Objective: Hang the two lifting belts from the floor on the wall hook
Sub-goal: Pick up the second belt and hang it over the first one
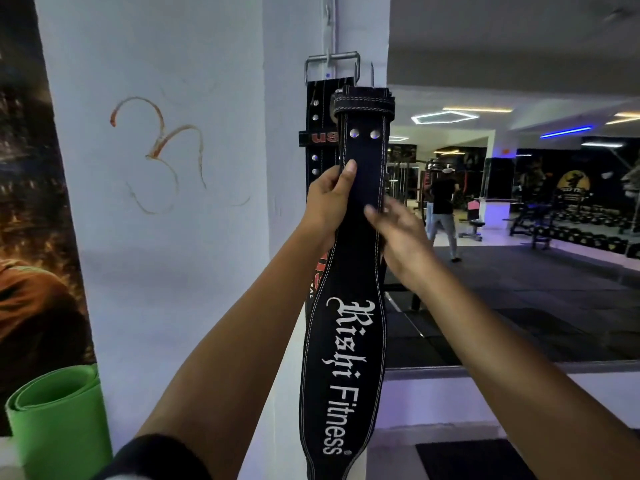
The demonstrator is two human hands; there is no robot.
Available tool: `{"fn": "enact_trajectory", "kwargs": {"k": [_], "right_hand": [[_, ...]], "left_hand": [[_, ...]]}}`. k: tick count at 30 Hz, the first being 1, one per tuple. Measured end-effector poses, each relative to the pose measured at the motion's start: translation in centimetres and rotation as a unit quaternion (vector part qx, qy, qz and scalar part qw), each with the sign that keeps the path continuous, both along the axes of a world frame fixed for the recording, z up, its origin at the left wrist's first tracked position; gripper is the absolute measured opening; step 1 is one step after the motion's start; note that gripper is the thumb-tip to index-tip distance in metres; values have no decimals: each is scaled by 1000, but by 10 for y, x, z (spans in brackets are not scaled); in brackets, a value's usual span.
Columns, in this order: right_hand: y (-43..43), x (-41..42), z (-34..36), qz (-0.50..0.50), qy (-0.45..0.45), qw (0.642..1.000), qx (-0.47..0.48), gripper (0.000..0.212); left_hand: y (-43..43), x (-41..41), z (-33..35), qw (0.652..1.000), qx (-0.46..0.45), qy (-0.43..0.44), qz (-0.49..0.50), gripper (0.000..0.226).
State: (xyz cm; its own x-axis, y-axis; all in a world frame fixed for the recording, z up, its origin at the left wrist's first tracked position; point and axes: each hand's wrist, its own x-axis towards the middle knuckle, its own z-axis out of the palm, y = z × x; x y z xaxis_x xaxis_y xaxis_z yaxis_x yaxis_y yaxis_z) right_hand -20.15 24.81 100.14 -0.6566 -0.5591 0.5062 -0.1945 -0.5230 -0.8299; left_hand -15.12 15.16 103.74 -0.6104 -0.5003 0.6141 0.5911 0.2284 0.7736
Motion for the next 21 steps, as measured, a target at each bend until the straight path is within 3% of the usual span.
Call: {"fn": "enact_trajectory", "kwargs": {"k": [2, 6, 12, 18, 21], "right_hand": [[8, -6, -33, 13, 33, 996, 84, 42], [26, -15, -88, 79, 35, 977, 193, 31], [21, -28, -80, 73, 50, 986, 138, 23], [32, -28, -132, 94, 97, 945, 299, 31], [30, -27, -121, 98, 77, 959, 253, 28]], "left_hand": [[0, 0, 2, 1000, 0, 2, 3, 20], [-2, 1, 3, 1000, 15, -10, -1, 22], [-1, -2, 8, 1000, 29, 7, -8, 22], [-8, 3, 9, 998, 54, 20, -14, 22], [-7, 4, 10, 997, 65, 25, -14, 21]]}}
